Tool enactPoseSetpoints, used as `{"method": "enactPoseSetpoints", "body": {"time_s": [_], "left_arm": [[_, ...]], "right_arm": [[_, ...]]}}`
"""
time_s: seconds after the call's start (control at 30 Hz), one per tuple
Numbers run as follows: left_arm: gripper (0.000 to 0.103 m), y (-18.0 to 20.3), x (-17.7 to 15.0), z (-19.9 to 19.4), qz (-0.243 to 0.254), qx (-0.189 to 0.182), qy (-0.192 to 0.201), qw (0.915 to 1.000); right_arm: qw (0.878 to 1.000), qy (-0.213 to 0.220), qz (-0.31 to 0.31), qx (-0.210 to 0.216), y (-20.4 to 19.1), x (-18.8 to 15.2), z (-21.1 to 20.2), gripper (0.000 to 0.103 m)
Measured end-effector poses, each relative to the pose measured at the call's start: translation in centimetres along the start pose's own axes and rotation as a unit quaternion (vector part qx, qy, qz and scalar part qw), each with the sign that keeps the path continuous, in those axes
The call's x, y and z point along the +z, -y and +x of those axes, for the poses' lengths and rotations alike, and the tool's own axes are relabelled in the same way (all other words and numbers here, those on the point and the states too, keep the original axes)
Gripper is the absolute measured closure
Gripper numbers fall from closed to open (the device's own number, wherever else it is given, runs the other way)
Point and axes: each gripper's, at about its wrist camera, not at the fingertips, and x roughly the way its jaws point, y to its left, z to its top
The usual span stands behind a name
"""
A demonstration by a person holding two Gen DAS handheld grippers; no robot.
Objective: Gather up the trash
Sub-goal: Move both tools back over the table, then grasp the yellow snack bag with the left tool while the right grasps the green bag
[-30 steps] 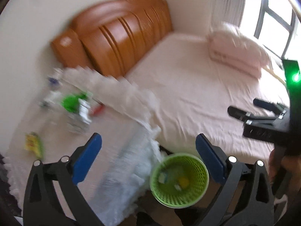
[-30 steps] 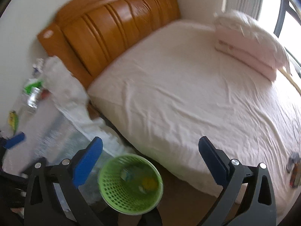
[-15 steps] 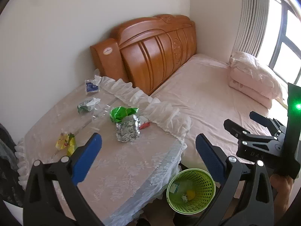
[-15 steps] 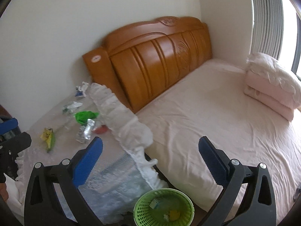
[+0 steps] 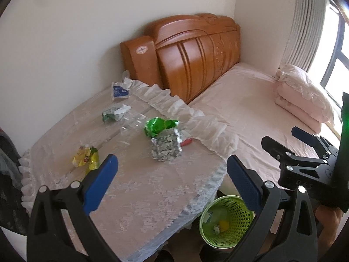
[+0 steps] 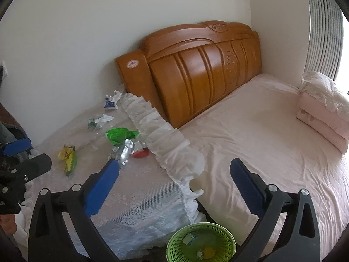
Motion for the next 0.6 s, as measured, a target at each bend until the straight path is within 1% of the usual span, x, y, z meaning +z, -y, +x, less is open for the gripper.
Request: {"method": "enactPoseSetpoints", "body": {"time_s": [0.1,0.2,0.27,0.37,0.47,0.53,0.6], "left_arm": [[0.007,-1.8,-0.6,1.0,-0.009,0.013,-0.007,0.9999],[0.007,-5.4,-2.4,3.0,-0.034,0.031,-0.027,0.9986],[0.007,-7.7,-3.7,4.5,-0.049,0.052,-0.043,0.9965],[0.007,-12.2,-5.9,7.1,-0.074,0.094,-0.073,0.9902],[0.007,-16.2,-7.3,8.7,-0.099,0.115,-0.086,0.9846],[0.007,-18.4,-7.8,9.8,-0.099,0.125,-0.088,0.9833],[0.007,-20.2,-7.7,10.9,-0.082,0.130,-0.081,0.9847]], "right_arm": [[1.000,-0.003,-0.004,0.006,-0.9,0.4,0.6,0.002],[1.000,-0.007,-0.009,0.013,-2.1,0.7,1.4,0.002],[1.000,-0.013,-0.011,0.019,-3.0,0.8,2.1,0.002],[0.999,-0.030,-0.018,0.033,-5.0,0.8,3.8,0.002],[0.998,-0.044,-0.027,0.044,-6.9,0.7,5.2,0.002],[0.997,-0.055,-0.033,0.052,-8.3,0.4,6.2,0.002],[0.995,-0.067,-0.038,0.061,-9.6,0.1,7.1,0.002]]}}
